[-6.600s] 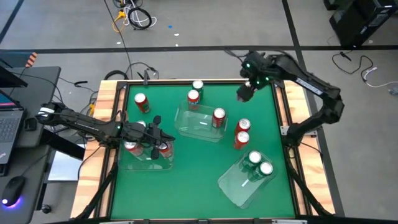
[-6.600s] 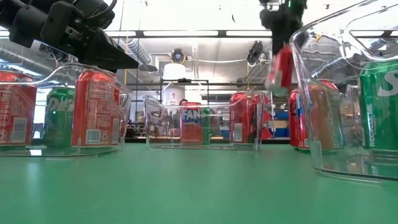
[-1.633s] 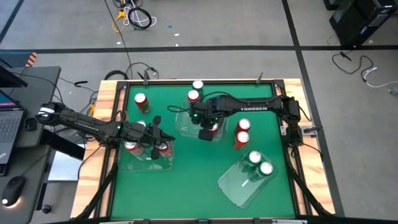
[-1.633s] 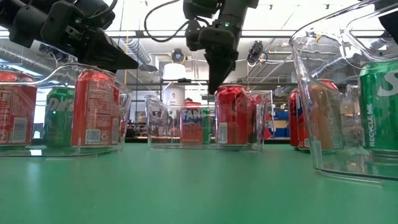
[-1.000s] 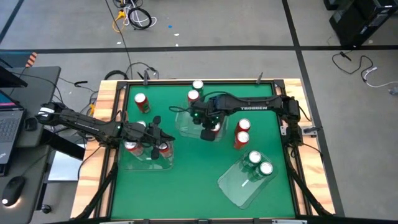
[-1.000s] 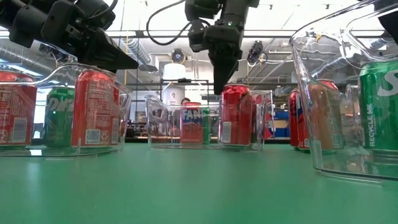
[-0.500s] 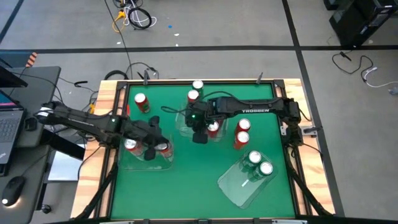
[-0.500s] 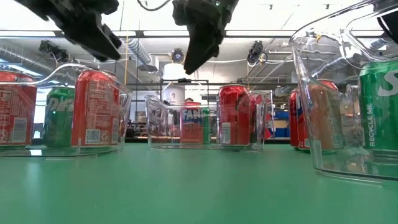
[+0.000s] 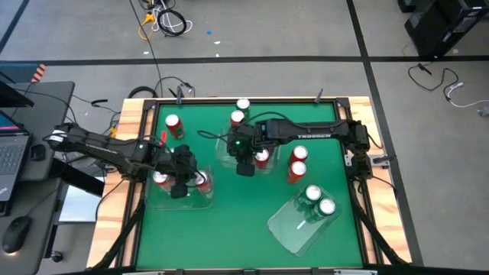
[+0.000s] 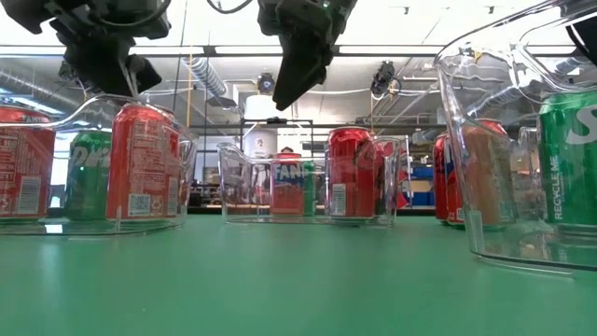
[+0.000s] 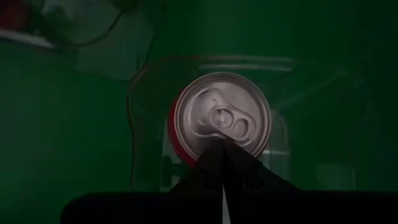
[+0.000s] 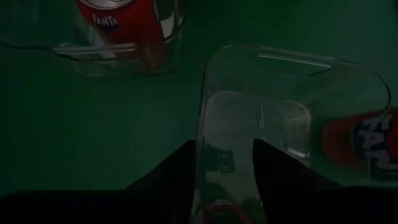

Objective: Sort soda cans
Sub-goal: Adjust the red soda can in the bottom left transparent bin

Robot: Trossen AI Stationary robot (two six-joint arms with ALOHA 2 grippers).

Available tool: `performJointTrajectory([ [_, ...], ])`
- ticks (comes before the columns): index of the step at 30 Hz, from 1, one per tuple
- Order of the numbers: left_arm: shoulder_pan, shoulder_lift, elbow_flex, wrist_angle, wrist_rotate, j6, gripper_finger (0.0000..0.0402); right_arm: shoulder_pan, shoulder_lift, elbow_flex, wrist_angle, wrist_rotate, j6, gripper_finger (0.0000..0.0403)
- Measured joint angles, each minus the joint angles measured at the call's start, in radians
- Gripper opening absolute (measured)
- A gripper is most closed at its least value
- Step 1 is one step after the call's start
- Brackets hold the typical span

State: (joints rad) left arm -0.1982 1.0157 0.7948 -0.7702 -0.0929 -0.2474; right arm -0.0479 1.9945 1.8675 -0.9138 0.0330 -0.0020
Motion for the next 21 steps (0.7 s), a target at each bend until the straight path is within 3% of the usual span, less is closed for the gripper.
performJointTrajectory([
  [7,0.000,0.003,0.009,-0.060,-0.002,-0.045,0.0002,0.000,0.000,0.000,0.000,0.000,-0.002,0.0143],
  [16,0.000,0.005,0.112,-0.101,-0.026,-0.039,0.0002,0.000,0.000,0.000,0.000,0.000,-0.002,0.0144],
  [21,0.000,0.006,0.151,-0.099,-0.014,-0.018,0.0029,0.000,0.000,0.000,-0.005,0.000,-0.002,0.0144],
])
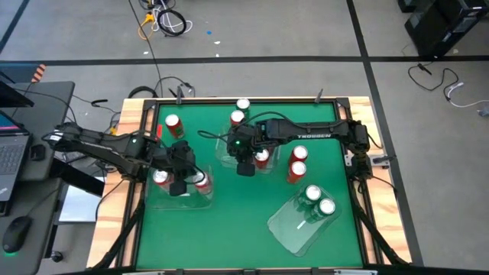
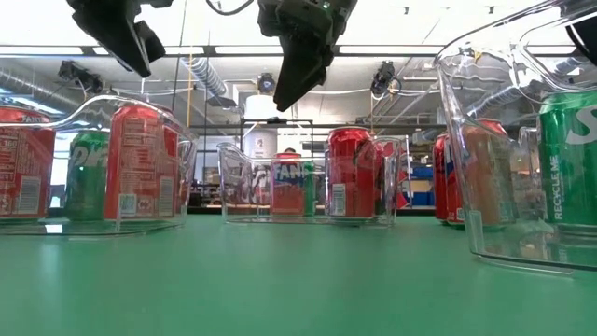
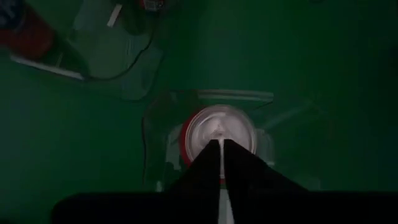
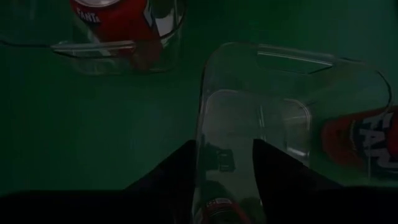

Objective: Sort soda cans
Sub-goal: Adjust the red soda can in the bottom left transparent bin

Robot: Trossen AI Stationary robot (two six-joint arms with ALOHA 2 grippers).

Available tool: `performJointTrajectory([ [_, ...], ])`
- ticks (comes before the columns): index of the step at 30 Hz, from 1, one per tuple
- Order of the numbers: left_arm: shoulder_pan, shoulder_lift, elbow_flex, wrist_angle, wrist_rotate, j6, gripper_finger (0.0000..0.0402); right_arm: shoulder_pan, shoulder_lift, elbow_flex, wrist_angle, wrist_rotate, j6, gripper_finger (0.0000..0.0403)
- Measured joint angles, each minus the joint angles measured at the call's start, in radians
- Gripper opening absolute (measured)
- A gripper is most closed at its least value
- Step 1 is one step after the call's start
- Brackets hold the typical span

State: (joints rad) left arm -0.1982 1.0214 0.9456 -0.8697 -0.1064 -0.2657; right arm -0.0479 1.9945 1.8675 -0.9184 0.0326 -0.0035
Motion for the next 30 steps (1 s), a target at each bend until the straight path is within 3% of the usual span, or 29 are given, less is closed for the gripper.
performJointTrajectory([
  [11,0.000,0.001,0.009,0.007,0.023,-0.087,0.0207,0.000,0.000,0.000,-0.004,0.000,0.000,0.0147],
  [17,0.000,0.070,0.010,0.030,0.031,-0.113,0.0293,0.000,0.000,0.000,-0.019,0.000,0.000,0.0147],
  [30,0.000,0.206,0.008,-0.010,0.033,-0.106,0.0298,0.000,0.000,0.000,-0.028,0.000,0.000,0.0146],
])
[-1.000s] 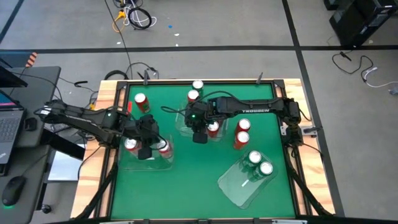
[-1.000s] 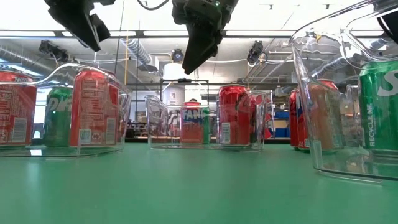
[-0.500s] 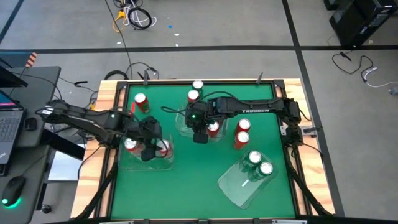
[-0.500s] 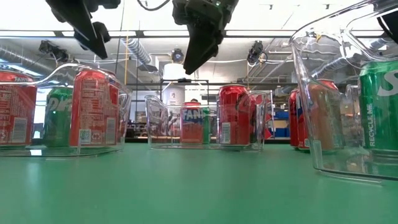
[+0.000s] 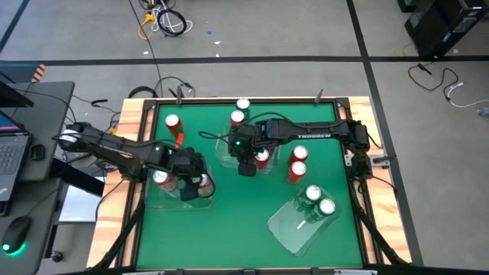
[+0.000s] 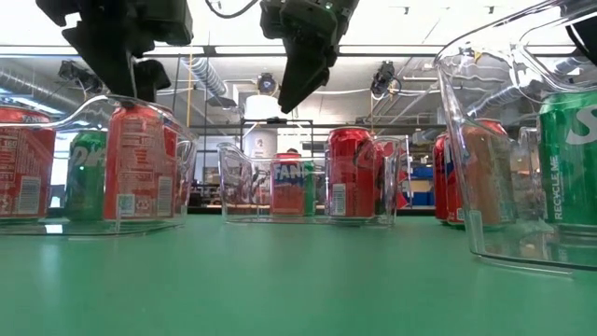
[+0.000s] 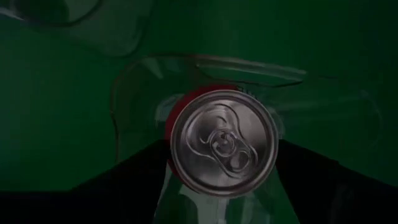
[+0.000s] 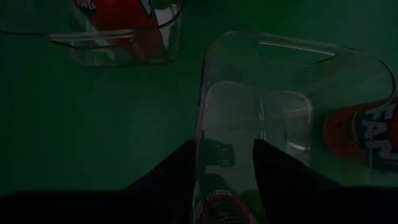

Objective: Sort soda cans
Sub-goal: Adjust the red soda can in the bottom left transparent bin

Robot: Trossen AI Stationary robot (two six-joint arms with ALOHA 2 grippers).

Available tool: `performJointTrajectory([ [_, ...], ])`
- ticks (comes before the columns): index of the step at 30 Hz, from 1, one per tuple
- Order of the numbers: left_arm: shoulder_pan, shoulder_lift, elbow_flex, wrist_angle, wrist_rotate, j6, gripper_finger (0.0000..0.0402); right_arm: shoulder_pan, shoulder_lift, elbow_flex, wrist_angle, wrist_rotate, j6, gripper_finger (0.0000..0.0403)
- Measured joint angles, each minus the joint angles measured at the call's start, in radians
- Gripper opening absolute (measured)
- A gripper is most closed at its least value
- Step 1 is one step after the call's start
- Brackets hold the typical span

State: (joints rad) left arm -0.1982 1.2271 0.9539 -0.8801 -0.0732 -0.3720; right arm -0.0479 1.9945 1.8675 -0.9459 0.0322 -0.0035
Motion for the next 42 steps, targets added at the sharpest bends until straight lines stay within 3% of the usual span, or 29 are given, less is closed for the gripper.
performJointTrajectory([
  [23,0.000,0.065,0.026,-0.014,0.002,-0.003,0.0296,0.001,0.000,0.000,-0.020,-0.009,0.000,0.0146],
  [30,0.001,0.066,0.025,-0.035,0.040,0.001,0.0262,0.001,0.000,0.000,-0.019,-0.014,0.000,0.0146],
  [34,0.001,0.064,0.057,-0.112,0.063,0.004,0.0240,0.001,0.000,0.000,-0.019,-0.014,0.000,0.0146],
  [42,0.000,0.069,0.142,-0.271,0.102,0.012,0.0237,0.001,0.000,0.000,-0.019,-0.014,0.000,0.0146],
])
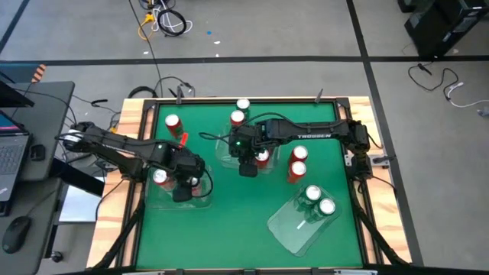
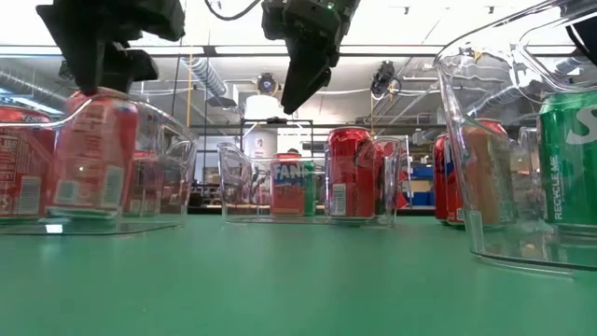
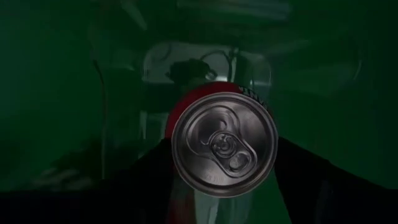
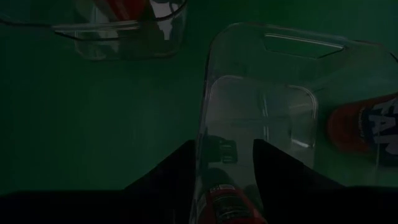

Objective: Sort soda cans
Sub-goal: Adjust the red soda can in the bottom left transparent bin

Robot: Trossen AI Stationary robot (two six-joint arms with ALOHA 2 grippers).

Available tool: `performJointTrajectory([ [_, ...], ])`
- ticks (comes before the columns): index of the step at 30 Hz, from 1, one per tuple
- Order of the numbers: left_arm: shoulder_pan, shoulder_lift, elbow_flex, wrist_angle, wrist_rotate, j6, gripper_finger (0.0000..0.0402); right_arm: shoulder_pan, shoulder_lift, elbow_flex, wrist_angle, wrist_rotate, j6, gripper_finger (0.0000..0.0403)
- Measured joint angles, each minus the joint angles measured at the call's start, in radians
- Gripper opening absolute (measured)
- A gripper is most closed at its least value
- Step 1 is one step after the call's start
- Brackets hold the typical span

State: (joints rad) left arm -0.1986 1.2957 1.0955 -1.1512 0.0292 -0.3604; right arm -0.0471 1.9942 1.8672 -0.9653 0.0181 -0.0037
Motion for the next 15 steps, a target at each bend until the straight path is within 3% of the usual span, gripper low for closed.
performJointTrajectory([
  [5,-0.027,-0.001,0.001,-0.111,0.001,-0.059,0.0236,0.000,0.000,0.000,0.000,0.000,-0.010,0.0146],
  [15,-0.195,-0.002,0.004,-0.159,0.007,-0.234,0.0235,0.000,0.000,0.000,0.000,0.001,-0.017,0.0146],
])
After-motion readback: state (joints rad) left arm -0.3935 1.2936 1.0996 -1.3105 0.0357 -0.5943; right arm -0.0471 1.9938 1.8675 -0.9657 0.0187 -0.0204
